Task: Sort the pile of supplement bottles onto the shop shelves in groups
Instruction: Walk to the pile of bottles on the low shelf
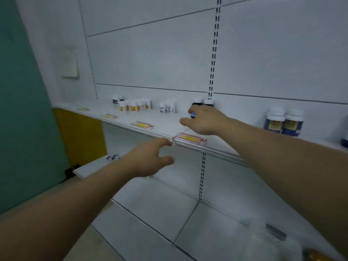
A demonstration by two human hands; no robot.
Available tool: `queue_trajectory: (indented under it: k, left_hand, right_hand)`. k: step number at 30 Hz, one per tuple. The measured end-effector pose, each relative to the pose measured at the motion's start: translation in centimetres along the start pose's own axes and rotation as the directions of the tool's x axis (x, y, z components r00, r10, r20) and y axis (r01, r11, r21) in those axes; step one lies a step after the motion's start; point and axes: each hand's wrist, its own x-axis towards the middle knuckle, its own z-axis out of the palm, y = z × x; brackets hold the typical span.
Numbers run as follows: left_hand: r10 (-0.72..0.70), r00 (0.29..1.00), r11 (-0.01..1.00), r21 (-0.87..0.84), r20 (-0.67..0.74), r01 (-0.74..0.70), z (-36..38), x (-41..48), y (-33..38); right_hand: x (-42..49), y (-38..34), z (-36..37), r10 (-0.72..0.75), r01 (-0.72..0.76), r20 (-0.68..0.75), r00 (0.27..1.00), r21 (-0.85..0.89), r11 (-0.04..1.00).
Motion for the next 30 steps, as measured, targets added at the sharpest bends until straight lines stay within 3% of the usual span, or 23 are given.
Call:
queue_trajectory:
  k: [9,15,23,30]
  left_hand:
    - [-0.235,0.967,0.971,0.064,0.096,0.230,-4.2,-2.5,-22.5]
    - [-0.348,0.914,0.936,0.125,0.206,0.329,-4.6,-3.2,-35.3]
    - [-0.379,0.879,0.925,0.125,0.289,0.358,-0.5,2.8,-47.8]
    - [-0.416,0.816,0.906,0.106,0.401,0.410,3.1,13.4,-57.4]
  right_hand:
    - [8.8,-19.1,9.6,-0.193,0.191,0.044,0.980,0.041,0.981]
    - [14.1,-28.2,18.7,-0.192,0.172,0.183,0.964,0.120,0.978]
    - [22.1,-26.7,32.1,0.000,-0.039,0.373,0.928,0.098,0.994]
    - [32.7,-24.3,41.9,0.085,-0.158,0.442,0.893,0.130,0.979]
